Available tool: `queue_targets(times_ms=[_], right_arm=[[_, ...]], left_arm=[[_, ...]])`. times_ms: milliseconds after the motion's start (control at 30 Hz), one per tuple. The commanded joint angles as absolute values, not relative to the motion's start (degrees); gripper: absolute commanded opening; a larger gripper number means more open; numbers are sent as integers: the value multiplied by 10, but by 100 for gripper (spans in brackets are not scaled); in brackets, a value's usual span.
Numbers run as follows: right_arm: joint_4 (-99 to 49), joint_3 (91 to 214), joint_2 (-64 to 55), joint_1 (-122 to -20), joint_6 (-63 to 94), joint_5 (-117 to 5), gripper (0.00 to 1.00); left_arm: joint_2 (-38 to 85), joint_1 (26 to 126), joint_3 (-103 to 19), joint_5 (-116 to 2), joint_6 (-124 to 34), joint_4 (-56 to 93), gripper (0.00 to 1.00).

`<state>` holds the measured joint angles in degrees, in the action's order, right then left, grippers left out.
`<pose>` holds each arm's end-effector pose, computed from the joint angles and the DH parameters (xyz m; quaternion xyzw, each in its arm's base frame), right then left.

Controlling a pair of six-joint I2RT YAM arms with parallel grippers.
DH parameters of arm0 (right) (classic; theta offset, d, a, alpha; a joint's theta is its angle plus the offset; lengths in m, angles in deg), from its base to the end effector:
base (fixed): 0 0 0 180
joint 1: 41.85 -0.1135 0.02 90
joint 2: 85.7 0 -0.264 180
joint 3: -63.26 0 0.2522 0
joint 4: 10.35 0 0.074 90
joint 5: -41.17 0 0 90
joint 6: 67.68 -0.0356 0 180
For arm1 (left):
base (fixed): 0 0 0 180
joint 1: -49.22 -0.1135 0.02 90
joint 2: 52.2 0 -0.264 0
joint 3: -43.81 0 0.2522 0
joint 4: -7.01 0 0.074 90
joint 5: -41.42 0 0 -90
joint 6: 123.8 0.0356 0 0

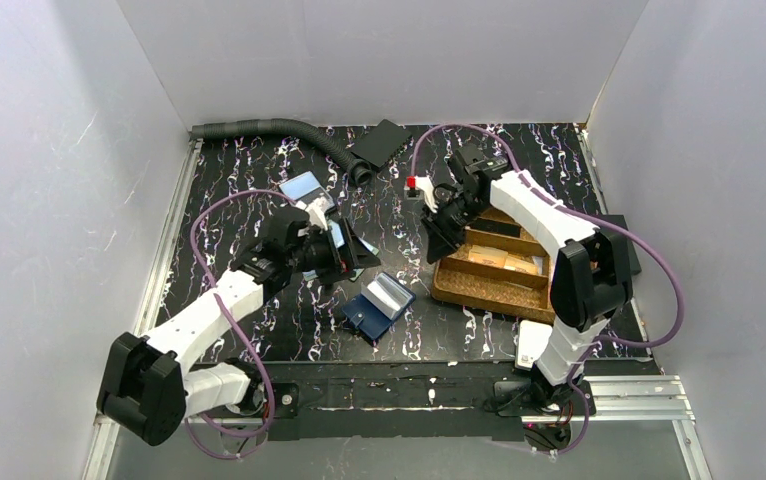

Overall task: Take the credit cards out of the card holder
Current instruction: Place the credit card in the storage box, then remove the credit card from the card holder.

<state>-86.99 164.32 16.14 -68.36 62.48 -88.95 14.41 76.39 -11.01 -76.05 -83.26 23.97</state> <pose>0.3015 0.1760 0.2697 -0.5445 0.7594 0.3263 0.1427 0.2190 -0.1309 0.2535 -0.0429 0.8435 -0.4671 0.2616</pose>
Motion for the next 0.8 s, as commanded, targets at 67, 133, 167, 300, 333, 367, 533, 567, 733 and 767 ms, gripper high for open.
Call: queue_targets(times_ms=[67,133,167,300,333,367,533,567,733,767], right_arm=[[-668,1569,104,-711,445,-925,27],[-640,1550,96,-736,440,-885,27],[-640,1548,97,-748,443,-866,27],[-595,1520,109,-767,388,-875,23],[-577,1509,107,-767,369,-879,21],[-561,1497,105,-768,351,-878,20],[-450,1419,93,-774,266,-858,17],[-439,1411,95,-775,258,-854,15],[-409,1398,111,-788,230,-832,9],[-401,1394,114,-791,227,-833,9]], left_arm=[[177,823,-169,-680,-755,338,81],[164,847,-161,-644,-761,337,80],[153,855,-154,-628,-768,331,80],[127,872,-126,-613,-796,268,74],[128,874,-123,-610,-805,255,71],[131,876,-121,-608,-815,244,68],[151,896,-128,-575,-840,213,58],[157,898,-128,-567,-843,212,56],[185,908,-117,-543,-867,188,44],[190,910,-113,-540,-874,186,43]])
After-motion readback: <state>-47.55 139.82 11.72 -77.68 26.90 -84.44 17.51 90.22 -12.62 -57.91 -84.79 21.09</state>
